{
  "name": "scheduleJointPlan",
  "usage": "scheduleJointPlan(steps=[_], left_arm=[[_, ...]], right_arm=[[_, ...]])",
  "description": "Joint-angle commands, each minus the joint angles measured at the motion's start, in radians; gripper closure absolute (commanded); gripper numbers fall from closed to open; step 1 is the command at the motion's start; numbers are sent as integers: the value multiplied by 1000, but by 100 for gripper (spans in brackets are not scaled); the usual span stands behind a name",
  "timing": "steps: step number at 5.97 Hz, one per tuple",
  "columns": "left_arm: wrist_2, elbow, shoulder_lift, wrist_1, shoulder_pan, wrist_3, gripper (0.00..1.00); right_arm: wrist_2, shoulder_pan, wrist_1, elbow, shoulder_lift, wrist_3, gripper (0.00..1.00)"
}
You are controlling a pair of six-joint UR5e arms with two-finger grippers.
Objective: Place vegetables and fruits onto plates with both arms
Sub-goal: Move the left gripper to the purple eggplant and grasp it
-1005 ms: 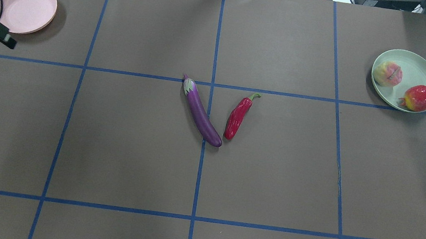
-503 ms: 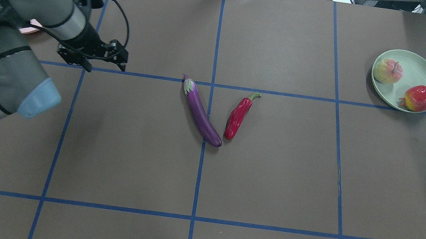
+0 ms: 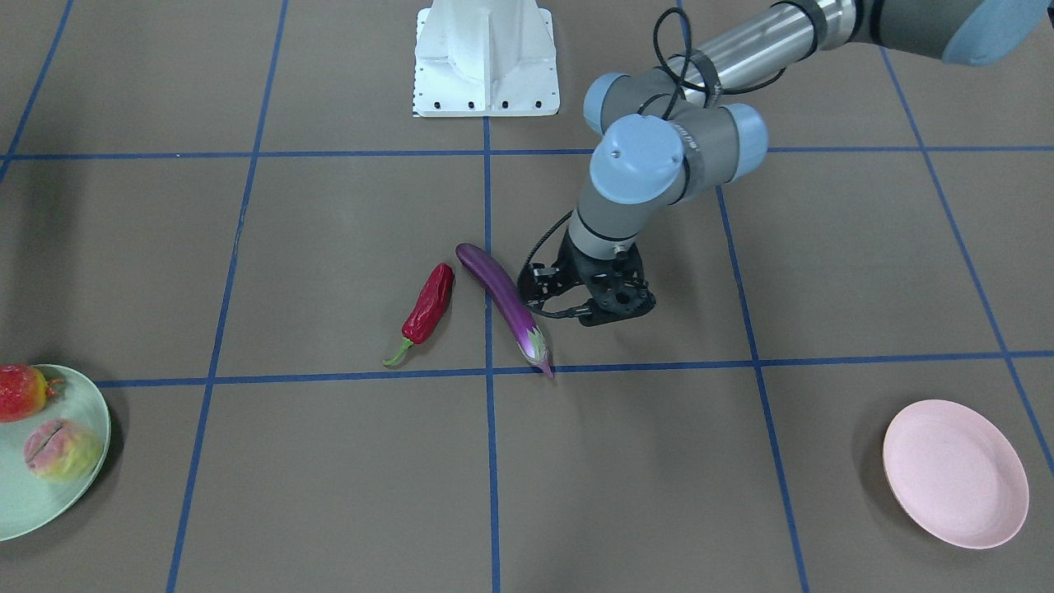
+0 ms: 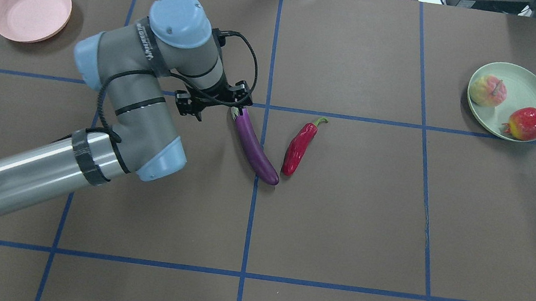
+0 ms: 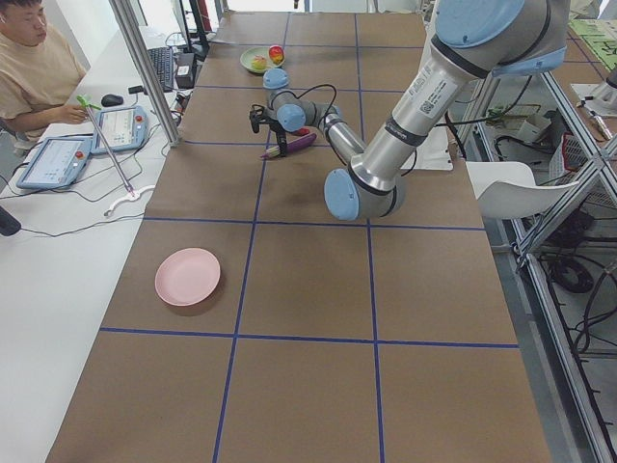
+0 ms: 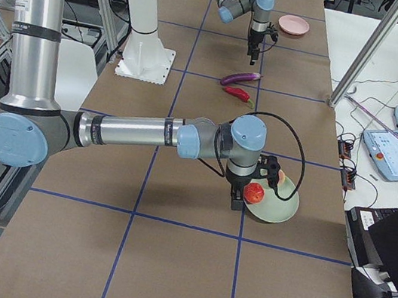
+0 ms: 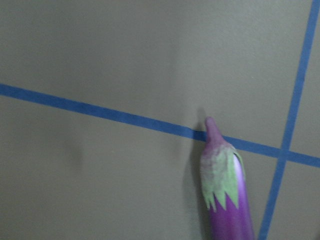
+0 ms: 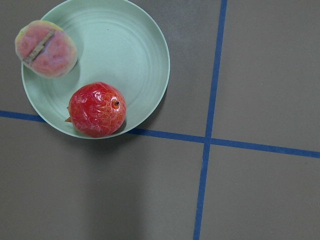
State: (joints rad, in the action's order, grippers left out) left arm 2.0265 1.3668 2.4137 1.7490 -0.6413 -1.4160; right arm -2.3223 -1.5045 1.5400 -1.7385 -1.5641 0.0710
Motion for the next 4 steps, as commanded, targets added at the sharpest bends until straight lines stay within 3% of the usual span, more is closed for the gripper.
scheduleJointPlan(steps=[1, 2, 4], left_arm=[[-125, -124, 114, 0, 81, -87, 0], [-194, -129, 114, -5, 104, -87, 0], [-198, -136, 105, -8, 112, -75, 2]], right_arm=[[0, 0, 0, 1, 1, 3, 0], [0, 1, 2, 2, 1, 3, 0], [0, 1, 2, 2, 2, 4, 0]])
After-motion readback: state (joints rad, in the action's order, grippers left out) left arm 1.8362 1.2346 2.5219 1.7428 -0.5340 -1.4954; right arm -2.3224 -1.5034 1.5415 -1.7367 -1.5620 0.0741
